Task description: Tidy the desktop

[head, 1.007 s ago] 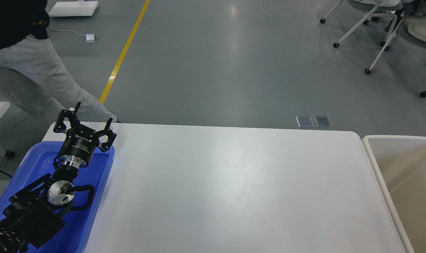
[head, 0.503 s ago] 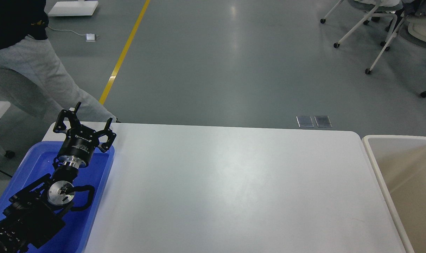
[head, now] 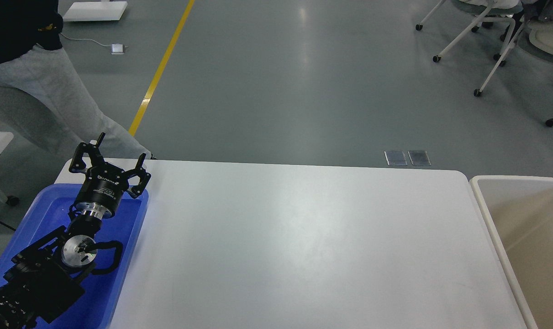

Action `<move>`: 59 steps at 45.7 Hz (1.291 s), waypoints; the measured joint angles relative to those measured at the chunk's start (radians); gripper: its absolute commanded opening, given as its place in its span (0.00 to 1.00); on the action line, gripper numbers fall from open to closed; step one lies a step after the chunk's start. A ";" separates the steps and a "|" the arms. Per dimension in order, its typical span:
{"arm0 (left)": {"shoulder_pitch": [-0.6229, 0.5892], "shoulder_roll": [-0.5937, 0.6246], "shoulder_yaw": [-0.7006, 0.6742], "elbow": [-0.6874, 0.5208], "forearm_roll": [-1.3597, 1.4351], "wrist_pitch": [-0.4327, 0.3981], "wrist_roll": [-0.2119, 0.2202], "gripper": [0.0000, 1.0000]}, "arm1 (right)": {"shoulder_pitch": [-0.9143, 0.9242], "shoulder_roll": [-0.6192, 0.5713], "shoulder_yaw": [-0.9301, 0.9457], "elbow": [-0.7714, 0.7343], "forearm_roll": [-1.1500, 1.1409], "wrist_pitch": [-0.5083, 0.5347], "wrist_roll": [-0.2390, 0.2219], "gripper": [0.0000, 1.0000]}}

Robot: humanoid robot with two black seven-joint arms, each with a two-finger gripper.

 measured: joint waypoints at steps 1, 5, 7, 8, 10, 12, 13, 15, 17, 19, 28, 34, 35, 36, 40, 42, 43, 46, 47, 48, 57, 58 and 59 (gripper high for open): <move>0.000 0.000 0.000 0.000 0.000 0.000 0.000 1.00 | 0.001 0.000 0.004 0.000 0.000 0.000 0.001 1.00; 0.000 0.000 0.000 0.000 0.000 0.000 0.000 1.00 | 0.002 0.000 0.037 0.003 0.001 0.002 0.002 1.00; 0.000 0.000 0.000 0.000 0.000 0.000 0.000 1.00 | 0.003 0.000 0.055 0.004 0.000 0.003 0.003 1.00; 0.000 0.000 0.000 0.000 0.000 0.000 0.000 1.00 | 0.003 0.000 0.063 0.004 0.000 0.004 0.004 1.00; 0.000 0.000 0.000 0.000 0.000 0.000 0.000 1.00 | 0.004 0.000 0.073 0.004 0.000 0.005 0.004 1.00; 0.000 0.000 0.000 0.000 0.000 0.000 0.000 1.00 | 0.007 -0.002 0.089 0.007 0.000 0.008 0.004 1.00; 0.000 0.000 0.000 0.000 0.000 0.000 0.000 1.00 | 0.008 -0.004 0.094 0.009 0.000 0.009 0.004 1.00; 0.000 0.000 0.000 0.000 0.000 0.000 -0.001 1.00 | 0.009 -0.009 0.110 0.017 0.000 0.012 0.005 1.00; 0.000 0.000 0.000 0.000 0.000 0.000 -0.001 1.00 | 0.010 -0.016 0.124 0.031 0.000 0.017 0.005 1.00; 0.000 0.000 0.000 0.000 0.000 0.000 -0.001 1.00 | 0.010 -0.028 0.144 0.055 0.000 0.027 0.007 1.00; 0.000 0.000 0.000 0.000 0.000 0.000 -0.001 1.00 | -0.039 -0.090 0.293 0.234 -0.011 0.081 0.031 1.00; 0.000 0.000 0.000 0.000 0.000 0.000 -0.001 1.00 | -0.104 -0.108 0.415 0.400 -0.056 0.103 0.039 1.00; 0.000 0.000 0.000 0.000 0.000 0.000 -0.001 1.00 | -0.117 -0.109 0.436 0.429 -0.067 0.105 0.039 1.00; 0.000 0.000 0.000 0.000 0.000 0.000 -0.001 1.00 | -0.136 -0.108 0.466 0.470 -0.085 0.108 0.039 1.00; -0.001 0.000 0.000 0.000 0.000 0.000 -0.001 1.00 | -0.190 -0.085 0.553 0.590 -0.140 0.112 0.033 1.00; -0.001 0.000 0.000 0.000 0.000 0.000 -0.001 1.00 | -0.214 -0.065 0.594 0.646 -0.170 0.111 0.029 1.00; -0.001 0.000 0.000 0.000 0.000 0.000 0.000 1.00 | -0.222 -0.056 0.610 0.666 -0.180 0.110 0.028 1.00; -0.001 0.000 0.000 0.000 0.000 0.000 0.000 1.00 | -0.250 -0.023 0.655 0.722 -0.212 0.099 0.025 1.00; -0.001 0.000 0.000 0.000 0.000 0.000 0.000 1.00 | -0.256 -0.013 0.666 0.734 -0.219 0.095 0.024 1.00; -0.001 0.000 0.000 0.000 0.000 0.000 0.000 1.00 | -0.263 -0.004 0.676 0.745 -0.225 0.092 0.024 1.00; -0.001 0.000 0.000 0.000 0.000 0.000 0.000 1.00 | -0.312 0.077 0.742 0.816 -0.278 0.076 0.023 1.00; -0.001 0.000 0.000 0.000 0.000 0.000 0.000 1.00 | -0.314 0.084 0.745 0.820 -0.283 0.076 0.023 1.00; -0.001 0.000 0.000 0.000 0.000 0.000 0.000 1.00 | -0.317 0.095 0.749 0.826 -0.293 0.075 0.024 1.00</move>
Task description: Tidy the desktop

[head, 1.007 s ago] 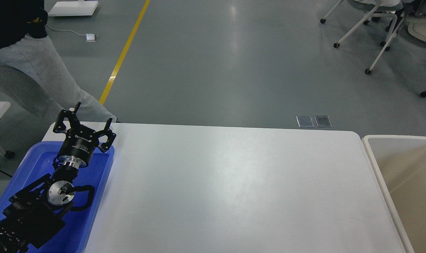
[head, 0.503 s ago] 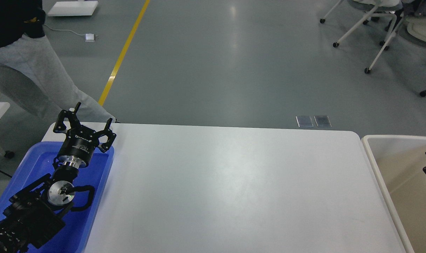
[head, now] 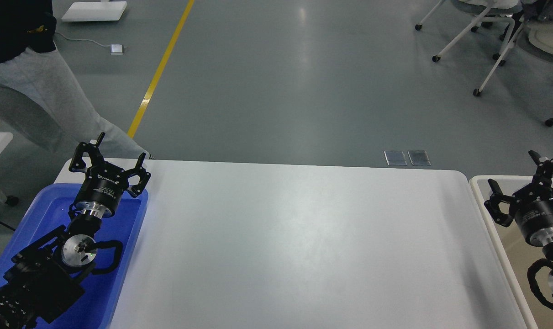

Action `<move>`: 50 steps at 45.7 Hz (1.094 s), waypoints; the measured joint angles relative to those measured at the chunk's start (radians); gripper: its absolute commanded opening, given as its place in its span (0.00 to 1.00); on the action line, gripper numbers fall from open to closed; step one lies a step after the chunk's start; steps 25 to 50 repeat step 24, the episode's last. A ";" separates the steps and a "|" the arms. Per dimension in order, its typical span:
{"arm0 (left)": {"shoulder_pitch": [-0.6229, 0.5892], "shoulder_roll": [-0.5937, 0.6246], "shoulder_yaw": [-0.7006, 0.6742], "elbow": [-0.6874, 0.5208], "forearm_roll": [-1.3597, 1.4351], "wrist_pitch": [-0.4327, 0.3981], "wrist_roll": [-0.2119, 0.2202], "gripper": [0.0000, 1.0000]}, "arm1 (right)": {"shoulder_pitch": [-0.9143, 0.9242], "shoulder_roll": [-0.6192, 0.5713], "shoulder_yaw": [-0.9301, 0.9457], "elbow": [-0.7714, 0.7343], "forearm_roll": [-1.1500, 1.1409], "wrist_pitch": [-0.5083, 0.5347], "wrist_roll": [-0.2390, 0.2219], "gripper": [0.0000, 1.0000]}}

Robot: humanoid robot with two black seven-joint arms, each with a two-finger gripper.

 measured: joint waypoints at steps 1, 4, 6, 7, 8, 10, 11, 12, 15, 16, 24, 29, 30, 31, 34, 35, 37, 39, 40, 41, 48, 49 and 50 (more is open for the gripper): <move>0.000 0.000 0.000 0.000 0.000 0.000 0.000 1.00 | -0.002 0.008 0.003 0.003 -0.006 -0.001 0.000 1.00; 0.000 0.000 0.000 0.000 0.000 0.000 0.000 1.00 | -0.005 0.038 0.009 0.013 -0.030 -0.002 0.001 1.00; 0.000 0.000 0.000 0.000 0.000 0.000 0.000 1.00 | -0.006 0.046 0.013 0.014 -0.037 -0.003 0.002 1.00; 0.000 0.000 0.000 0.000 0.000 0.000 0.000 1.00 | -0.006 0.052 0.015 0.015 -0.041 -0.003 0.003 1.00; 0.000 0.000 0.000 0.000 0.000 0.000 0.000 1.00 | -0.006 0.060 0.016 0.018 -0.048 -0.003 0.005 1.00; 0.000 0.000 0.000 0.000 0.000 0.000 0.000 1.00 | -0.005 0.069 0.018 0.020 -0.054 -0.004 0.007 1.00; 0.000 0.000 0.000 0.000 0.000 0.000 0.000 1.00 | -0.002 0.075 0.020 0.020 -0.059 -0.004 0.010 1.00; 0.000 0.000 0.000 0.000 0.000 0.000 0.000 1.00 | 0.001 0.078 0.021 0.020 -0.061 -0.005 0.012 1.00; 0.000 0.000 0.000 0.000 0.000 0.000 0.000 1.00 | 0.013 0.090 0.023 0.020 -0.068 -0.005 0.017 1.00; 0.000 0.000 0.000 0.000 0.000 0.000 0.000 1.00 | 0.017 0.093 0.023 0.018 -0.070 -0.005 0.019 1.00; 0.000 0.000 0.000 0.000 0.000 0.000 0.000 1.00 | 0.051 0.112 0.024 -0.001 -0.080 -0.005 0.029 1.00; 0.000 0.000 0.000 0.000 0.000 0.000 0.000 1.00 | 0.051 0.112 0.024 -0.001 -0.080 -0.005 0.029 1.00; 0.000 0.000 0.000 0.000 0.000 0.000 0.000 1.00 | 0.051 0.112 0.024 -0.001 -0.080 -0.005 0.029 1.00; 0.000 0.000 0.000 0.000 0.000 0.000 0.000 1.00 | 0.051 0.112 0.024 -0.001 -0.080 -0.005 0.029 1.00; 0.000 0.000 0.000 0.000 0.000 0.000 0.000 1.00 | 0.051 0.112 0.024 -0.001 -0.080 -0.005 0.029 1.00; 0.000 0.000 0.000 0.000 0.000 0.000 0.000 1.00 | 0.051 0.112 0.024 -0.001 -0.080 -0.005 0.029 1.00; 0.000 0.000 0.000 0.000 0.000 0.000 0.000 1.00 | 0.051 0.112 0.024 -0.001 -0.080 -0.005 0.029 1.00; 0.000 0.000 0.000 0.000 0.000 0.000 0.000 1.00 | 0.051 0.112 0.024 -0.001 -0.080 -0.005 0.029 1.00; 0.000 0.000 0.000 0.000 0.000 0.000 0.000 1.00 | 0.051 0.112 0.024 -0.001 -0.080 -0.005 0.029 1.00; 0.000 0.000 0.000 0.000 0.000 0.000 0.000 1.00 | 0.051 0.112 0.024 -0.001 -0.080 -0.005 0.029 1.00; 0.000 0.000 0.000 0.000 0.000 0.000 0.000 1.00 | 0.051 0.112 0.024 -0.001 -0.080 -0.005 0.029 1.00; 0.000 0.000 0.000 0.000 0.000 0.000 0.000 1.00 | 0.051 0.112 0.024 -0.001 -0.080 -0.005 0.029 1.00; 0.000 0.000 0.000 0.000 0.000 0.000 0.000 1.00 | 0.051 0.112 0.024 -0.001 -0.080 -0.005 0.029 1.00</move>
